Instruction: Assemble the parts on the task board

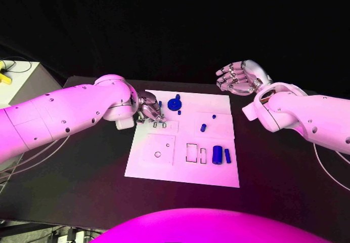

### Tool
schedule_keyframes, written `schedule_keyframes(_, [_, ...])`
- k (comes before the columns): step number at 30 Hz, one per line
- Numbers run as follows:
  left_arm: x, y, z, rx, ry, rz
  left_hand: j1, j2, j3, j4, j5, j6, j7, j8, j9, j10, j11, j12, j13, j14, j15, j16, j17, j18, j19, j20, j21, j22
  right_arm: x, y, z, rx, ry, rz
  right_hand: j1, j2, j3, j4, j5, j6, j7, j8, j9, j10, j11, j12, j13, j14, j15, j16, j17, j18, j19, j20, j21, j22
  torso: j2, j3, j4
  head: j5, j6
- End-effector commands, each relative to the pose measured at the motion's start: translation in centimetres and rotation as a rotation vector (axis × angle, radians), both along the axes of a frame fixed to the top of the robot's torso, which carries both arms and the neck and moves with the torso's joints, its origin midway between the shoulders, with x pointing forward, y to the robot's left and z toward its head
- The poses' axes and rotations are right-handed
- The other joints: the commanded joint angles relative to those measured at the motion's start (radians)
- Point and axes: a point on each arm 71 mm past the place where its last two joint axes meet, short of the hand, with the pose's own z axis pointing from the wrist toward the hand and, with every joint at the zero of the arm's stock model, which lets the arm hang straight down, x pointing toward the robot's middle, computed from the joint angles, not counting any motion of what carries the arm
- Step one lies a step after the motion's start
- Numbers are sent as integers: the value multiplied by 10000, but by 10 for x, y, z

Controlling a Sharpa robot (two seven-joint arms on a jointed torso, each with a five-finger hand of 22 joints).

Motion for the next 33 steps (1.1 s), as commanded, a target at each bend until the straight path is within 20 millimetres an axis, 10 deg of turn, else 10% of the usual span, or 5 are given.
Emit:
schedule_keyframes(1, [1, -3, 3, 126, 884, -615, 56, 158, 2038, -2145, -35, -81, 5, 74, 15, -63, 20, -68, -29, 498, 50, -21, 932, 159, -102, 3, -50, -48, 0, 2, 0, -21, 34, 159, -83, 10, 2, -40, 37, -88, 455, 56, -13, 23, 72, -35, -16, 16, 35, -24, -8, 117, -16, 49, -19, -9, 13, -5, -7, -1, 2])
schedule_keyframes(33, [41, -48, 19, 3248, 1501, -2486, -1842, 995, 2146, -3014, 242, 783, -306, 63, 195, 1084, -235, 738, 1298, 832, -139, 437, 1824, -30, 528, -147, 524, 988, 3, 13, -2, -32, 79, 308, -82, 18, 9, -51, 38, -88, 455, 60, -18, 23, 72, -36, -16, 22, 35, -35, -18, 118, -9, 49, -15, -39, 22, -11, -1, 228, 2])
